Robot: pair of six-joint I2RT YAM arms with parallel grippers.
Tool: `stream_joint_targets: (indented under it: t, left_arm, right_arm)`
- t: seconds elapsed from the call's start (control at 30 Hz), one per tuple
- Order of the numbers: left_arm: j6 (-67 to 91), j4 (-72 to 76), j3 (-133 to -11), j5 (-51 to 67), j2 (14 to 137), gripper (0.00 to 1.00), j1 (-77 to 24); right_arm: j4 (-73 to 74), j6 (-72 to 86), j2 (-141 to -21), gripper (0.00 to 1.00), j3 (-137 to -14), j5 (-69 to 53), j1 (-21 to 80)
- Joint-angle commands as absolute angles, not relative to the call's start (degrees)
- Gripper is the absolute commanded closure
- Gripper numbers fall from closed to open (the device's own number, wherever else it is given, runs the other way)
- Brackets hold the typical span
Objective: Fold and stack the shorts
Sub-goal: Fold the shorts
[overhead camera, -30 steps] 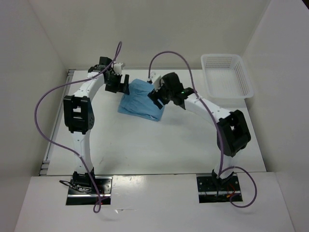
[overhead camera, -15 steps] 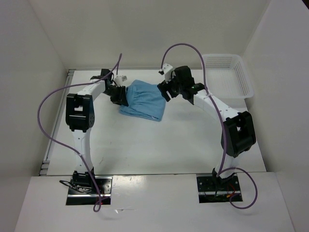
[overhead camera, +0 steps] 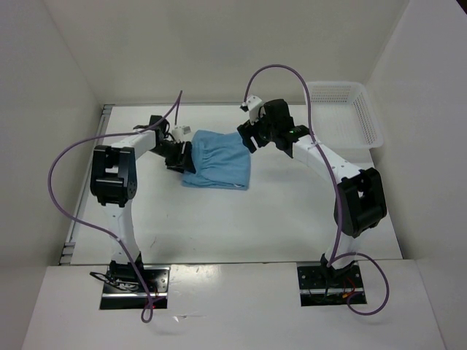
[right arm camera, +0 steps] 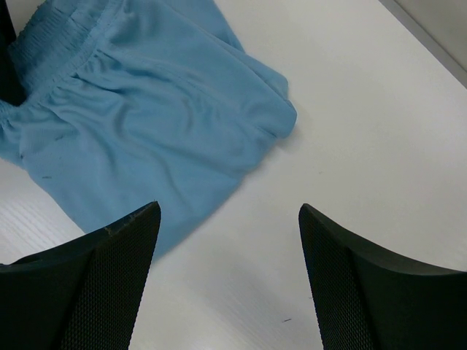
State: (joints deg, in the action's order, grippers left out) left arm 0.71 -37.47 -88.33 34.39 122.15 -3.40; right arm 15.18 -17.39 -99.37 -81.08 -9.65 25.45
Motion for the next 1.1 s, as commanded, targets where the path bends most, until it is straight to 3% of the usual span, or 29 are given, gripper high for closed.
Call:
stream_joint_targets:
  t: [0.0, 0.07, 0.1, 0.37, 0.67, 0.87, 1.07]
  left_arm:
    - [0.00, -37.27, -84.82, 34.09, 118.22, 0.27, -3.60]
    - [0.00, -36.47, -83.33, 34.10, 117.43, 0.04, -3.60]
    - [0.00, -36.47, -83.32, 34.10, 116.81, 0.00, -3.60]
    - [0.00, -39.19, -91.30, 26.30, 108.48, 0.00, -0.88]
    - [0.00, -36.47, -96.50, 8.89, 99.95, 0.00, 8.16]
    - [0.00, -30.42, -84.84, 0.27, 88.89, 0.00, 10.02]
    - [0.00, -26.28, -72.17, -3.69, 81.32, 0.00, 10.55]
  right_arm:
    - [11.43, -15.65, -97.65, 0.18, -82.44, -10.37, 25.14]
    - [11.43, -15.64, -97.12, 0.18, -82.44, -10.37, 25.14]
    - [11.43, -15.64, -97.12, 0.18, -82.44, -10.37, 25.14]
    - [12.48, -18.36, -93.79, 0.17, -86.56, -7.12, 24.61]
    - [11.07, -23.64, -86.23, 0.12, -83.69, 0.77, 15.57]
    - [9.24, -24.25, -74.04, 0.10, -69.19, 2.20, 5.73]
    - [6.86, -24.87, -63.03, 0.10, -55.12, 3.25, 3.08]
